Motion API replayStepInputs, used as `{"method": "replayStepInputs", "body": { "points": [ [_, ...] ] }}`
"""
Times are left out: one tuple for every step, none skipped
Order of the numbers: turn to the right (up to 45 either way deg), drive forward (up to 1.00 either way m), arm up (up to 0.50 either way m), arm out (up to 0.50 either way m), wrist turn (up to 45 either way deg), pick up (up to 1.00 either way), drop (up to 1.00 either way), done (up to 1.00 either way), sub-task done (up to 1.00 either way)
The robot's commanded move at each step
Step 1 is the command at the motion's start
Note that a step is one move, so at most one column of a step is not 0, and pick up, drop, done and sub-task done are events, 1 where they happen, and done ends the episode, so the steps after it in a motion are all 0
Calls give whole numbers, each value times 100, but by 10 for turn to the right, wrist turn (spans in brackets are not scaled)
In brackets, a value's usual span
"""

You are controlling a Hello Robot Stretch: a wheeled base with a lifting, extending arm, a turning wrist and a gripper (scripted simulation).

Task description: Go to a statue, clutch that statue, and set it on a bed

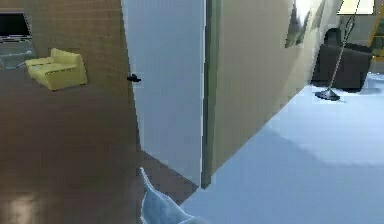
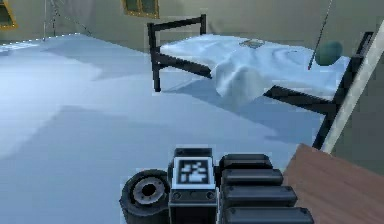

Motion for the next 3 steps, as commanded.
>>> {"method": "replayStepInputs", "body": {
  "points": [
    [-300, 0, 0, 0, 0, 0, 0, 0, 0],
    [0, 25, 0, 0, 0, 0, 0, 0, 0],
    [450, 0, 0, 0, 0, 0, 0, 0, 0]
  ]
}}
